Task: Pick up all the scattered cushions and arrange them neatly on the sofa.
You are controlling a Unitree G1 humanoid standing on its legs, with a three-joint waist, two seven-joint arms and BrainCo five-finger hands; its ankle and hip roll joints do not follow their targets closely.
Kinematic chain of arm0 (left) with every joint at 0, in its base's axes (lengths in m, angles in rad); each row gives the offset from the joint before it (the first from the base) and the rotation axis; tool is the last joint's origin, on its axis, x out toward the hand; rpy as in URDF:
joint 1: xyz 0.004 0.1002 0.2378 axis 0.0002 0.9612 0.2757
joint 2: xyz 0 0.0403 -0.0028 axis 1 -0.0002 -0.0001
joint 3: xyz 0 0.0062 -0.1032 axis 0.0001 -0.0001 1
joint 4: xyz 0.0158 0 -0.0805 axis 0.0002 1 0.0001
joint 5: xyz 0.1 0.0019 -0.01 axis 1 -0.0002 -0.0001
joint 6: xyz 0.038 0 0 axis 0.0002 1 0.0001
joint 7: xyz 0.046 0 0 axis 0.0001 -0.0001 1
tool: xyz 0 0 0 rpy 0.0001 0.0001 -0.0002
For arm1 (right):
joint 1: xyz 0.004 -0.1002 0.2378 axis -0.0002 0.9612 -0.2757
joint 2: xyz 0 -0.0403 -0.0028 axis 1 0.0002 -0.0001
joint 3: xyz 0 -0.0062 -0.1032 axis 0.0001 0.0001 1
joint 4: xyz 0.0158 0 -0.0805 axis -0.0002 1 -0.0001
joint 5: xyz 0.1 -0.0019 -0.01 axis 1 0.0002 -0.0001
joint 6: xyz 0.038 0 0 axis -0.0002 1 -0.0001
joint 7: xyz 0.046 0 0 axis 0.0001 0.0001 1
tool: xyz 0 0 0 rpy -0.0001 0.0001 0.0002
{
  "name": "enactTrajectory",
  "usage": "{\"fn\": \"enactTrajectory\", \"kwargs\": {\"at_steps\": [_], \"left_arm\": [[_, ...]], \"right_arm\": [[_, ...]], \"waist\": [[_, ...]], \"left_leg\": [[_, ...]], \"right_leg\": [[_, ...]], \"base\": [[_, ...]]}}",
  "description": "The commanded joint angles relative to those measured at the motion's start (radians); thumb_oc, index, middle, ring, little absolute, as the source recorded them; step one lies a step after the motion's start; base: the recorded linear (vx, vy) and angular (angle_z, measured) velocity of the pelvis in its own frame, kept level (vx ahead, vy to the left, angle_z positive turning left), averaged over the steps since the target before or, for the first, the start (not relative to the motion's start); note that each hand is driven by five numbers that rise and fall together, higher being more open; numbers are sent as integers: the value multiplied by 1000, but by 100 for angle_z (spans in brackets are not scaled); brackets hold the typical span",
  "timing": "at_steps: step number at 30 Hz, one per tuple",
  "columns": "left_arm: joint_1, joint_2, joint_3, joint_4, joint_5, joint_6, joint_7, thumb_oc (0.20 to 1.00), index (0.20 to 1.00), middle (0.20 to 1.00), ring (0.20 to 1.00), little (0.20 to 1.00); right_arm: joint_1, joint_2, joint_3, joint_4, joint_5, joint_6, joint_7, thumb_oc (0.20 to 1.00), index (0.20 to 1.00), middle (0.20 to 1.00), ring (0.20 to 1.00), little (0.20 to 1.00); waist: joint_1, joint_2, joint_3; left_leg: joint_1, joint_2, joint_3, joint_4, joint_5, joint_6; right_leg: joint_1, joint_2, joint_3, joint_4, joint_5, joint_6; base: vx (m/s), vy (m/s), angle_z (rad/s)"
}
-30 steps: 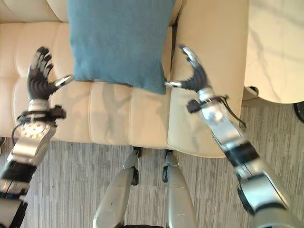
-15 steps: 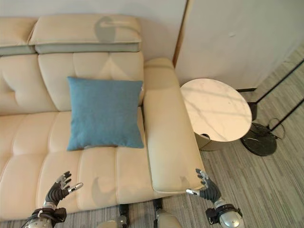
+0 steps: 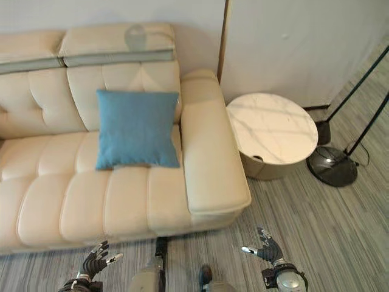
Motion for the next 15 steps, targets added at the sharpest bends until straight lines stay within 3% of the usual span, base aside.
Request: {"fn": "enactTrajectory", "kwargs": {"at_steps": [1, 2, 5, 15], "left_arm": [[-44, 37, 19, -58, 14, -56, 11, 1000, 1000, 1000, 1000, 1000], [-43, 34, 15, -57, 7, -54, 16, 1000, 1000, 1000, 1000, 1000], [-53, 32, 7, -36, 12, -51, 14, 1000, 1000, 1000, 1000, 1000], [-58, 45, -10, 9, 76, -33, -6, 1000, 1000, 1000, 1000, 1000]], "right_arm": [[4, 3, -20, -8, 21, -39, -5, 1000, 1000, 1000, 1000, 1000], [11, 12, -22, 5, 24, -34, -3, 1000, 1000, 1000, 1000, 1000], [12, 21, -41, 33, 32, -28, -4, 1000, 1000, 1000, 1000, 1000], [-21, 46, -28, 81, 37, -12, -1, 1000, 1000, 1000, 1000, 1000]], "waist": [[-6, -38, -21], [-13, -27, -39], [-32, -20, -70], [-30, -23, -110]], "left_leg": [[84, -25, 43, -83, -102, 42], [159, -10, 33, -152, -100, 44], [220, -4, 41, -277, -77, 39], [303, -37, 65, -367, -79, 75]], "right_leg": [[97, -58, 18, 2, -145, 167], [95, -54, 13, -7, -135, 175], [96, -52, 0, -20, -123, 184], [108, -66, 22, -9, -104, 211]], "base": [[-33, 164, 1], [1, 193, 21], [-15, 172, 34], [-20, 102, -14]]}}
